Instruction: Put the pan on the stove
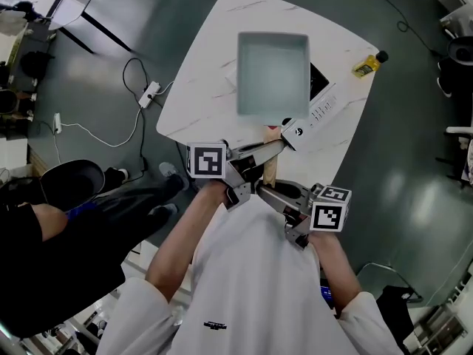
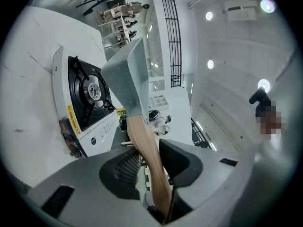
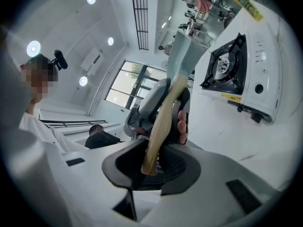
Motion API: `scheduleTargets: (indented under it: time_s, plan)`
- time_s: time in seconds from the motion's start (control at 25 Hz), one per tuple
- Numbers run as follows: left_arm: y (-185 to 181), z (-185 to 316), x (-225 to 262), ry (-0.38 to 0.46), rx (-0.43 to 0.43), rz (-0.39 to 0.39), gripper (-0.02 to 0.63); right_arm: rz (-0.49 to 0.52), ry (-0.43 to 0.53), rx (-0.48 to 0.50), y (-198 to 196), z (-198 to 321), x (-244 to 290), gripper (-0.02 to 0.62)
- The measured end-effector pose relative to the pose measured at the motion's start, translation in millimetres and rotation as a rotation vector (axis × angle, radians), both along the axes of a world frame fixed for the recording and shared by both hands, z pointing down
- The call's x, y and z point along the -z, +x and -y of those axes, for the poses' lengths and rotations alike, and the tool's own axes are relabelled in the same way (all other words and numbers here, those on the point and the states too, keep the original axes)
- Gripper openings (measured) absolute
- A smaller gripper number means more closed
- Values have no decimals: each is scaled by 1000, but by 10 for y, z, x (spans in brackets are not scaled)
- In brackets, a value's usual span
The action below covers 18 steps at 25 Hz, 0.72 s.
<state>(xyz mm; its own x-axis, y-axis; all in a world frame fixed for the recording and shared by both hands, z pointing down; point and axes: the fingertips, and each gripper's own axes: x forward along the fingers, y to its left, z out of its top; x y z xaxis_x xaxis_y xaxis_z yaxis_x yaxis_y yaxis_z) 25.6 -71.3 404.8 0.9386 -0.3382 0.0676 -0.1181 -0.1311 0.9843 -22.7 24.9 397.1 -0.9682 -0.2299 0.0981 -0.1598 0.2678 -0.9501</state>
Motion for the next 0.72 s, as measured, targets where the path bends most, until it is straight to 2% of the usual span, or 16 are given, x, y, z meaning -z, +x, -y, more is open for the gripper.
scheduleTargets:
  time_s: [0.12, 0.48, 0.72]
  plan:
    - [15, 82, -75, -6, -6, -16, 121, 2, -10, -14, 4, 78, -95, 94]
    - [68, 296, -547, -41, -69, 3, 121, -16, -38, -82, 10, 335, -495, 94]
    - [28, 373, -851, -54, -165, 14, 121, -22, -44, -132, -117, 462, -796, 94]
